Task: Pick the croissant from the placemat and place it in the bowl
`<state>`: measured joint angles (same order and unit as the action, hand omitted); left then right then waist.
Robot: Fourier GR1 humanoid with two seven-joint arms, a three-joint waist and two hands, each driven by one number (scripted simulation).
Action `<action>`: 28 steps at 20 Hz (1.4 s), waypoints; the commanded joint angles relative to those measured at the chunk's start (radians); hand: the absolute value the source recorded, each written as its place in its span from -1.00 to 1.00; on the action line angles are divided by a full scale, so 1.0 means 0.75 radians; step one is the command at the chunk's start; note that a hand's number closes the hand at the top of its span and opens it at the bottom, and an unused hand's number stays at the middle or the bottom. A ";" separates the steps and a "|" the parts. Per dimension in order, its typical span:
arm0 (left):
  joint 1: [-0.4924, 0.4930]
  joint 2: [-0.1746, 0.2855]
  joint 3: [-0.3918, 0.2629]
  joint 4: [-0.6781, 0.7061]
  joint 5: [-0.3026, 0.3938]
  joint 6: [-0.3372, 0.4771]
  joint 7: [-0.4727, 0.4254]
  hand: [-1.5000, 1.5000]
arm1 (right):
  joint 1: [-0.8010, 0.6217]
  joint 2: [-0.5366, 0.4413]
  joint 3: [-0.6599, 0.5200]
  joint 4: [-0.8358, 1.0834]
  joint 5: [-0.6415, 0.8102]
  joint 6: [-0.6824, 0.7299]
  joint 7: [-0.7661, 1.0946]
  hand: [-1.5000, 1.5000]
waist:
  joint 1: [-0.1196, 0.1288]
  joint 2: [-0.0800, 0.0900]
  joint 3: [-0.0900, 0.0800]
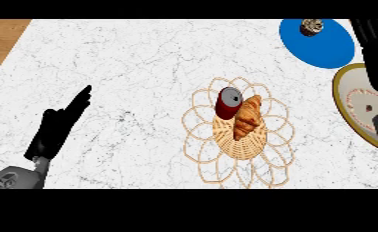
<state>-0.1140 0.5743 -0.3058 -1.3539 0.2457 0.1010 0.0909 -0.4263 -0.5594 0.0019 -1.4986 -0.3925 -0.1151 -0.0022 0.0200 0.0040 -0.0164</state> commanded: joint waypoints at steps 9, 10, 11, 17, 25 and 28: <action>-0.106 -0.229 0.079 -0.137 0.057 0.166 -0.103 0.00 | 0.184 0.104 0.317 0.207 0.682 -0.744 0.375 -1.00 | -0.061 -0.030 0.003; -0.105 -0.251 0.080 -0.138 0.069 0.172 -0.107 0.00 | 0.224 0.202 0.304 0.188 0.703 -0.877 0.316 -1.00 | -0.077 -0.027 0.012; -0.098 -0.254 0.078 -0.134 0.059 0.187 -0.101 0.00 | 0.194 0.300 0.328 0.134 0.739 -0.986 0.312 -1.00 | -0.056 -0.030 0.014; -0.071 -0.290 0.036 -0.186 0.025 0.219 -0.096 0.00 | 0.273 0.575 0.583 0.129 1.226 -1.433 0.313 -1.00 | -0.034 -0.027 0.012; -0.055 -0.301 0.049 -0.204 0.005 0.253 -0.100 0.00 | 0.232 0.685 0.397 0.199 1.754 -1.168 0.821 -1.00 | -0.077 -0.033 0.006; -0.054 -0.336 0.041 -0.218 -0.009 0.293 -0.092 0.00 | 0.165 0.742 0.348 0.134 1.916 -0.959 1.055 -1.00 | -0.072 -0.031 0.010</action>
<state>-0.1648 0.3289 -0.2821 -1.5061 0.2365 0.3129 0.0233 -0.2640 -0.0448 0.3116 -1.3690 0.8937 -0.9568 0.6074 -0.0320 -0.0181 -0.0096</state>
